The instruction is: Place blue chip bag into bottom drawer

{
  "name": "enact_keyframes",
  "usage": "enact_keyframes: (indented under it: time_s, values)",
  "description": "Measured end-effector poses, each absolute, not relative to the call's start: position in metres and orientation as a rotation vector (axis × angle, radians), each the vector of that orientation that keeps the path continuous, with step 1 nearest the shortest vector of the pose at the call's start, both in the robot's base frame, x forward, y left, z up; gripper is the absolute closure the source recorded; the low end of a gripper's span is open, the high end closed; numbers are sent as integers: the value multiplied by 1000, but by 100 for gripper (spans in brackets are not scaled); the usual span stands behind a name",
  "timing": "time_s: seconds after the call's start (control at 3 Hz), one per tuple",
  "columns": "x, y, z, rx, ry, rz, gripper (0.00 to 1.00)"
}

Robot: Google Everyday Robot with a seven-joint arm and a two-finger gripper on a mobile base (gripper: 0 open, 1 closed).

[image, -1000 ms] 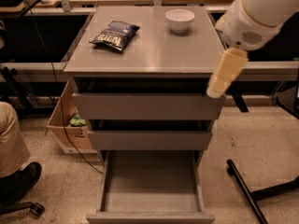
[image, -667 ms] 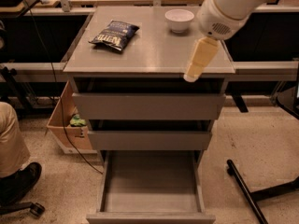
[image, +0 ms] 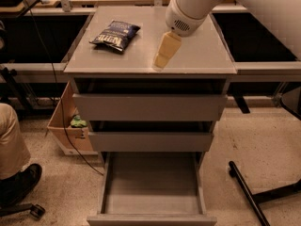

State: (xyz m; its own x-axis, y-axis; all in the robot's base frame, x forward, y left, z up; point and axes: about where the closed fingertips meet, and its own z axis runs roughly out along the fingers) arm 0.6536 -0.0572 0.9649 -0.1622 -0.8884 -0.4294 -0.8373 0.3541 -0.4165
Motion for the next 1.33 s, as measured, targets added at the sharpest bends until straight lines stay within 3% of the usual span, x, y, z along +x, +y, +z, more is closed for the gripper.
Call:
enact_keyframes:
  time_s: [0.67,1.33]
  values:
    - [658,-49,961,-1464,2018,-74,0]
    - [758,62,941,-1299,1950,94,0]
